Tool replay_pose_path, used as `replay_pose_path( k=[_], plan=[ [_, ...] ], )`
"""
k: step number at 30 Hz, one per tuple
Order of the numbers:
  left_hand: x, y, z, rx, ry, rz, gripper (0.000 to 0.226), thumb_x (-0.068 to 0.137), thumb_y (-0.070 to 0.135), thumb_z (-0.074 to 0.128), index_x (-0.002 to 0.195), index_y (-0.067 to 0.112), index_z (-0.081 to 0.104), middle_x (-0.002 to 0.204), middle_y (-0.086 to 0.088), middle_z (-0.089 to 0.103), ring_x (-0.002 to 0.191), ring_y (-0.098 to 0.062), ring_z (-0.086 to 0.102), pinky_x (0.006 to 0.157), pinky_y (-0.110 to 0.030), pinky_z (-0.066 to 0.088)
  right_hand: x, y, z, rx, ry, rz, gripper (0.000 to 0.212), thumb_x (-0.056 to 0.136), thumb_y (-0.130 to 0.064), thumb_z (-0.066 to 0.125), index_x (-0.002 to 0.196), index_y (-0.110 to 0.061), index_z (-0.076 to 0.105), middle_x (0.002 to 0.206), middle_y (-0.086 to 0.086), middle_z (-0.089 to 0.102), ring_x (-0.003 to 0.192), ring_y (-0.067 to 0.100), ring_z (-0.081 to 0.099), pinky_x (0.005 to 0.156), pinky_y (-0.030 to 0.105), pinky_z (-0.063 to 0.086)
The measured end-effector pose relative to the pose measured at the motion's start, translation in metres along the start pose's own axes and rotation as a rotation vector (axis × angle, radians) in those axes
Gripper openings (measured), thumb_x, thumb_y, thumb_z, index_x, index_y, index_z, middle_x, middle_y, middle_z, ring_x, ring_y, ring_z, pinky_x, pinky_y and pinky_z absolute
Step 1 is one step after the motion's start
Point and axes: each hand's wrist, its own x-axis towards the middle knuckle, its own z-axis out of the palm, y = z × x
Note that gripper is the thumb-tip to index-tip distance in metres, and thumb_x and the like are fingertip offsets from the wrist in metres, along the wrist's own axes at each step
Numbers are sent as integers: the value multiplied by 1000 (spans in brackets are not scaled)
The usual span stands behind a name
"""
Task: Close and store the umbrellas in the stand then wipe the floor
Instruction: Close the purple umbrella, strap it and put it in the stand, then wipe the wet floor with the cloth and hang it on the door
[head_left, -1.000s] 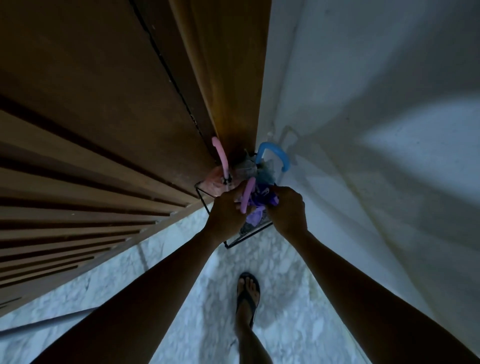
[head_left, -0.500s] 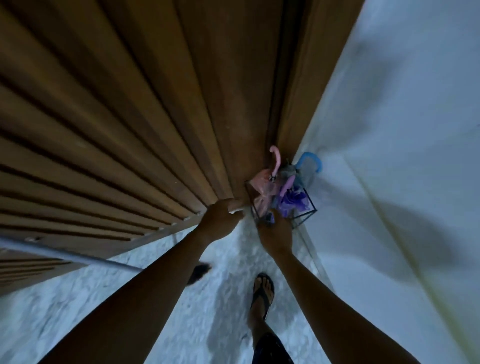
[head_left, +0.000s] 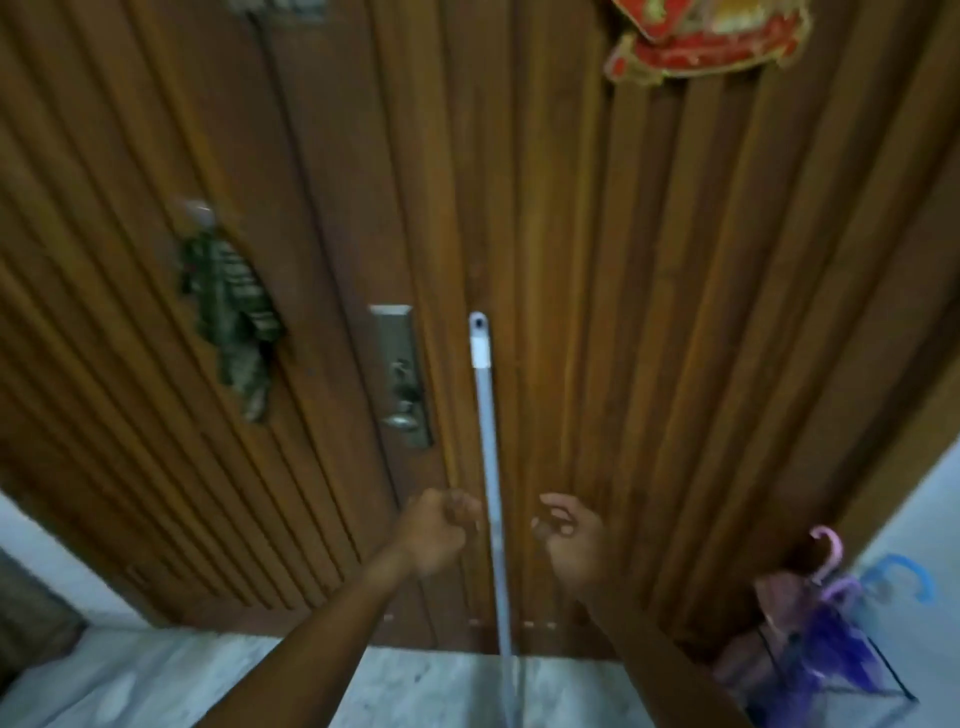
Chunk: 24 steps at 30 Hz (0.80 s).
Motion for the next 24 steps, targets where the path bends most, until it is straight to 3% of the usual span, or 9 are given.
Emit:
replay_pose_path(
  k=[4, 7, 9, 12, 17, 21, 24],
  plan=[
    [-33, 6, -107, 119, 141, 32, 21, 85, 18, 64, 102, 29, 70, 98, 7, 69, 94, -13, 64, 78, -26, 51, -17, -93, 60, 112, -113, -35, 22, 88, -1, 71, 108, -10, 68, 88, 0, 63, 81, 12, 59, 61, 2, 40],
    [-35, 8, -170, 187, 243, 87, 20, 93, 32, 64, 113, 31, 68, 113, 6, 68, 110, -17, 61, 95, -36, 51, -15, -151, 88, 112, -157, -114, 22, 90, -9, 71, 107, -21, 66, 90, -15, 59, 94, 10, 59, 72, 11, 43],
    [-29, 8, -204, 221, 301, 122, 19, 92, 37, 65, 111, 36, 66, 115, 8, 68, 108, -15, 63, 89, -32, 54, -6, -183, 103, 104, -201, -164, 23, 91, -14, 71, 110, -24, 66, 100, -14, 61, 101, 9, 57, 81, 17, 45],
    [-14, 11, -253, 290, 417, 153, 22, 94, 34, 64, 116, 31, 67, 120, 7, 67, 111, -13, 62, 81, -21, 44, 16, -227, 128, 61, -219, -255, 23, 91, -22, 72, 111, -31, 66, 115, -10, 62, 109, 11, 56, 94, 28, 48],
    [10, 6, -320, 302, 665, 156, 22, 92, 34, 62, 113, 30, 69, 116, 5, 71, 83, -6, 67, 72, -23, 55, 59, -285, 177, 59, -242, -302, 23, 92, -26, 71, 114, -32, 67, 115, -12, 60, 111, 10, 56, 90, 27, 45],
    [35, -3, -358, 404, 772, 186, 39, 88, 33, 66, 127, 27, 63, 127, 7, 65, 110, -12, 63, 89, -28, 55, 83, -318, 212, 51, -278, -323, 28, 93, -26, 69, 121, -28, 65, 115, -14, 53, 112, 11, 55, 93, 27, 45],
    [53, -9, -378, 372, 878, 224, 48, 85, 34, 66, 132, 25, 59, 131, 5, 61, 118, -16, 57, 95, -30, 50, 98, -337, 235, 35, -259, -319, 35, 93, -30, 69, 127, -31, 62, 121, -13, 56, 108, 10, 58, 90, 26, 47]
  ],
)
